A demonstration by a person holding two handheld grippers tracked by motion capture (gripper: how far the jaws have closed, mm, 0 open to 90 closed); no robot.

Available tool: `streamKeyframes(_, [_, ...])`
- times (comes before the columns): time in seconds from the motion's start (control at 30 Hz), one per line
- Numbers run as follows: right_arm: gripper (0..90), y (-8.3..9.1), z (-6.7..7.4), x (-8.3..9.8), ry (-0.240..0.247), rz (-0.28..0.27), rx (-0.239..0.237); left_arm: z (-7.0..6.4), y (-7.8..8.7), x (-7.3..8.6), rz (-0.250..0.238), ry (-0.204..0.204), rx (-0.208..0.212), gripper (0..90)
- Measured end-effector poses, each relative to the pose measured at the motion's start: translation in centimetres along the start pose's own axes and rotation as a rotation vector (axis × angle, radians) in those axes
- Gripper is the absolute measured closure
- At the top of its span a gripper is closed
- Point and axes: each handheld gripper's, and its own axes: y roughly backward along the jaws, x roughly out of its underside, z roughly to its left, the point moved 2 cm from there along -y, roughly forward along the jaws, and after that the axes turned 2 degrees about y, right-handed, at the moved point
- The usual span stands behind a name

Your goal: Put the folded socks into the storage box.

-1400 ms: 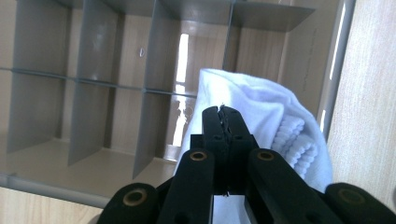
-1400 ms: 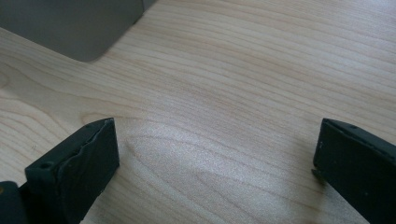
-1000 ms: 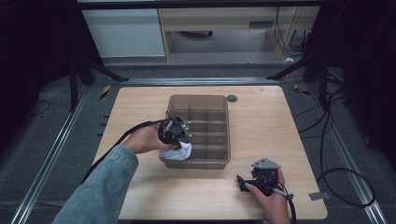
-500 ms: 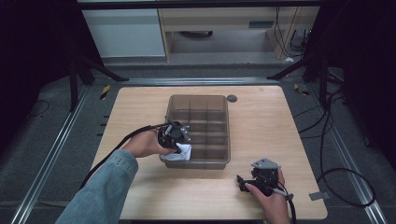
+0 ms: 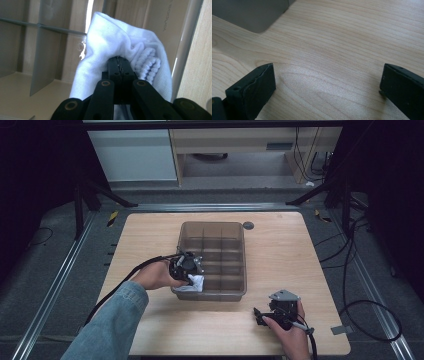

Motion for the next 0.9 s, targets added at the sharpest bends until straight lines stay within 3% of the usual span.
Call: streamKeyframes(0.9, [0.4, 0.0, 0.0, 0.0, 0.0, 0.0, 0.0, 0.0, -1.3, -0.3, 0.054, 0.013, 0.007, 89.8])
